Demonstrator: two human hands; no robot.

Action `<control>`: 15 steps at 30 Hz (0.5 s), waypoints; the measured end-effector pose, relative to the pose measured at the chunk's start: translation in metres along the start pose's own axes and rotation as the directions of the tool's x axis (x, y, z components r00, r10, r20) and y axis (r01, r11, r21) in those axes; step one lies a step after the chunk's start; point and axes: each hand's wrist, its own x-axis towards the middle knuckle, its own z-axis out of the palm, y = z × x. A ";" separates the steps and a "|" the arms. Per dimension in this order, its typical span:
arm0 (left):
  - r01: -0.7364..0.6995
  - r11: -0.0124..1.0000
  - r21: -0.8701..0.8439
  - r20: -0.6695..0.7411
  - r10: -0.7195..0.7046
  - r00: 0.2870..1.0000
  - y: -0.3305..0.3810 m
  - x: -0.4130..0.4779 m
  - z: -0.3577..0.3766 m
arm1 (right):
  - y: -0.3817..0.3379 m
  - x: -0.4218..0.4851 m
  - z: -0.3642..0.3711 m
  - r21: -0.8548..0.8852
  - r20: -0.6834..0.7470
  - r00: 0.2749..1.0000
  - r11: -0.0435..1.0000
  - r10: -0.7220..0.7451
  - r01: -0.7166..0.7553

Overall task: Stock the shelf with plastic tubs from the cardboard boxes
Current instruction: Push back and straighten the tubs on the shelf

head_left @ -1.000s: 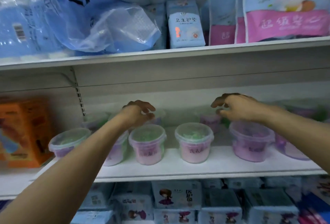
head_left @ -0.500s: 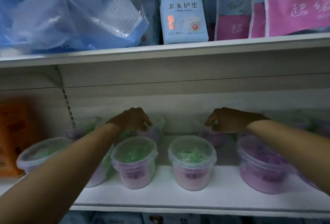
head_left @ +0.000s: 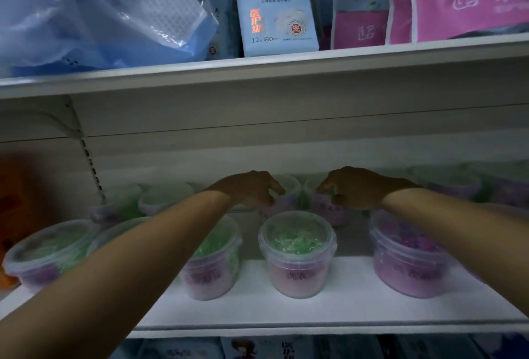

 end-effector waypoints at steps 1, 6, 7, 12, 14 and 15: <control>-0.005 1.000 0.008 -0.024 0.005 1.000 0.000 -0.001 0.001 | -0.001 0.001 0.001 -0.006 -0.024 1.000 1.000 0.000 0.000; 0.007 0.998 0.060 -0.178 0.004 0.984 -0.003 0.012 0.008 | -0.005 0.003 0.003 -0.019 -0.073 0.997 1.000 0.015 -0.017; 0.013 0.998 0.064 -0.195 0.000 0.981 -0.003 0.015 0.008 | -0.005 0.003 0.004 -0.023 -0.071 0.997 0.999 0.021 -0.023; 0.000 0.996 0.091 -0.215 0.020 0.976 -0.003 0.017 0.006 | -0.011 0.003 0.000 -0.055 -0.036 0.998 0.997 0.045 -0.047; -0.026 0.998 0.062 -0.180 0.036 0.983 -0.009 0.012 0.003 | -0.015 0.002 -0.005 -0.061 -0.012 0.999 0.997 0.052 -0.053; -0.040 0.999 0.032 -0.161 0.045 0.986 -0.016 0.008 0.000 | -0.019 0.003 -0.008 -0.057 -0.009 0.998 0.997 0.057 -0.057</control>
